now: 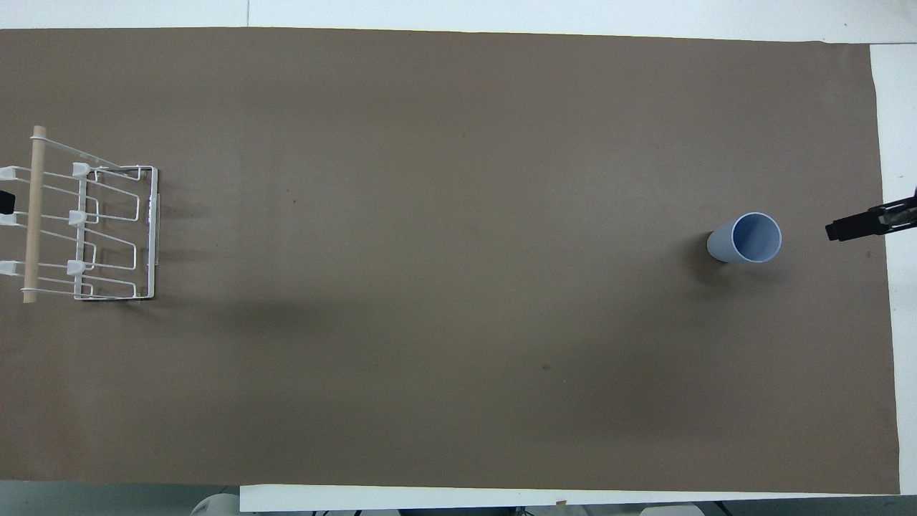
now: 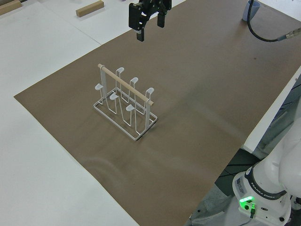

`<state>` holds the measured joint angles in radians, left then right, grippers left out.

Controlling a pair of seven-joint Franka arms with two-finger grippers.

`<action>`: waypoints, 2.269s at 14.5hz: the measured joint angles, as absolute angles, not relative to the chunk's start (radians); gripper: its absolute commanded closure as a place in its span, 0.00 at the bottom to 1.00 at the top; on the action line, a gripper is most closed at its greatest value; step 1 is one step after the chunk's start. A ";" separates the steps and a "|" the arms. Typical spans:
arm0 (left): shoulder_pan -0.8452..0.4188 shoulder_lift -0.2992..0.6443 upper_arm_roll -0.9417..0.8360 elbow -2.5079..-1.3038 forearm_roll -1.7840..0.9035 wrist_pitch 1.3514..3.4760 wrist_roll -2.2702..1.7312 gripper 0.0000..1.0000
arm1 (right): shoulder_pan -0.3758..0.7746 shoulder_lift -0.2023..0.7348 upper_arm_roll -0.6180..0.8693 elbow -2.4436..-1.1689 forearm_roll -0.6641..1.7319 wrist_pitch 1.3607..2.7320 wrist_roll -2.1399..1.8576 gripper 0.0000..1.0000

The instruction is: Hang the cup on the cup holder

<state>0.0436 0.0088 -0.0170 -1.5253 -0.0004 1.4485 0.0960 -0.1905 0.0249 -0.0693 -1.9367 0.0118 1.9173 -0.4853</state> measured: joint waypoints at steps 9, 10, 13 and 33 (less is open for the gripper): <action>0.044 0.009 -0.017 -1.525 0.000 1.448 0.096 0.00 | -0.185 0.089 -0.059 -2.051 0.032 2.086 -0.485 0.20; 0.044 0.009 -0.017 -1.525 0.000 1.448 0.096 0.00 | -0.178 0.091 -0.059 -2.071 0.034 2.103 -0.484 0.23; 0.044 0.009 -0.017 -1.525 0.000 1.448 0.096 0.00 | -0.152 0.092 -0.058 -2.089 0.034 2.111 -0.473 0.37; -0.051 0.005 -0.041 -1.542 -0.092 1.529 -0.705 0.00 | 0.017 0.086 -0.032 -1.869 0.437 1.824 -0.273 1.00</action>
<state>-0.0511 0.0053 -0.0410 -1.5422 -0.0918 1.5288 -0.7046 0.0166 0.0862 -0.0316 -1.8686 0.4371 1.8237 -0.2728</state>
